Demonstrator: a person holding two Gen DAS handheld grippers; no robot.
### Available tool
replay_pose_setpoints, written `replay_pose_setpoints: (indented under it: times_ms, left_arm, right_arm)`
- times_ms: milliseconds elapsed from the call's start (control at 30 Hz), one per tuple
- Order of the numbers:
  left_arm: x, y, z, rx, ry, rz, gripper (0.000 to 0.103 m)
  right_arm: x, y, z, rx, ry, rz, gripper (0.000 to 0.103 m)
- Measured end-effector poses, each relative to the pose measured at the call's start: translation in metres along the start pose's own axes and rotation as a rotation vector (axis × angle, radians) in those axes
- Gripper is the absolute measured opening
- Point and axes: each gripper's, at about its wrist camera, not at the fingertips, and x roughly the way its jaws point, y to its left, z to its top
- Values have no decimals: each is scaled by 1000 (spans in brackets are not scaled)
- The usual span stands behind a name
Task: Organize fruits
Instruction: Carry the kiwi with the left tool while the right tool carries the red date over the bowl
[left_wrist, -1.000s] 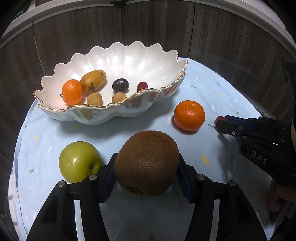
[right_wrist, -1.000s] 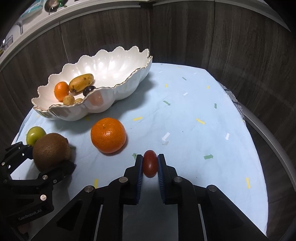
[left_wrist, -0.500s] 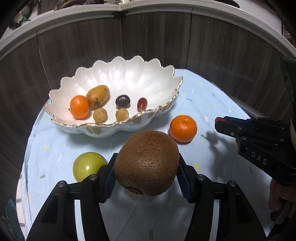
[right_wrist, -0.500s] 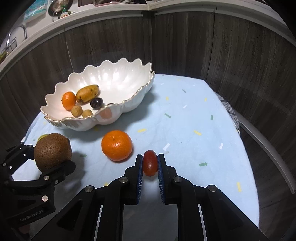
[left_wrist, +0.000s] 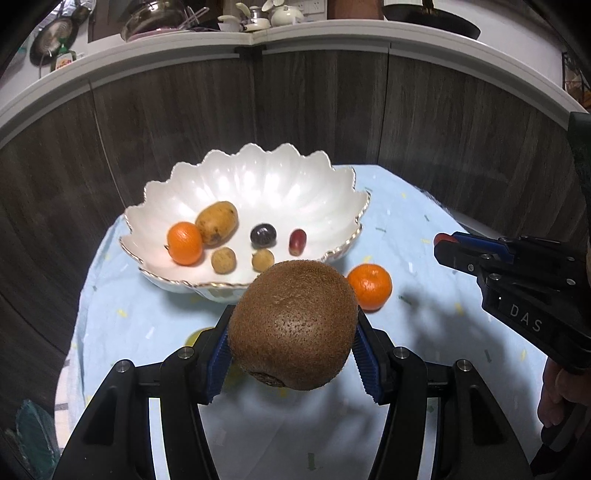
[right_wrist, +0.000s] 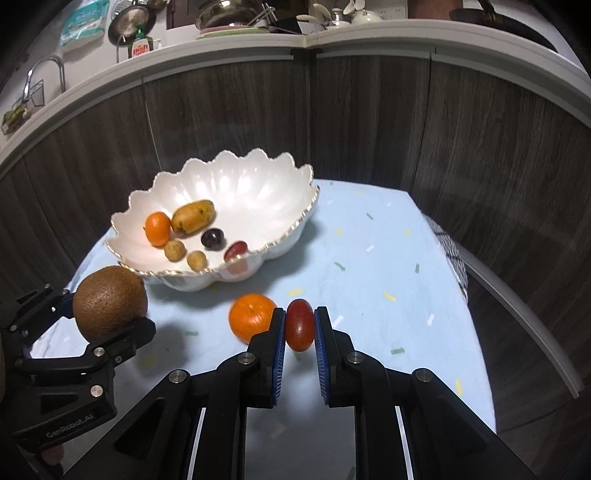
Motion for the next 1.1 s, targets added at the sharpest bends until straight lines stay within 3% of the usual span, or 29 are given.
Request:
replay_pose_setpoints:
  times_ms: [600, 1100]
  left_arm:
    - [-14, 24, 44, -15, -87, 55, 57]
    - [6, 50, 75, -34, -107, 78, 57]
  right_arm:
    - [-17, 18, 53, -19, -104, 28, 17]
    - [7, 25, 87, -27, -126, 44, 17]
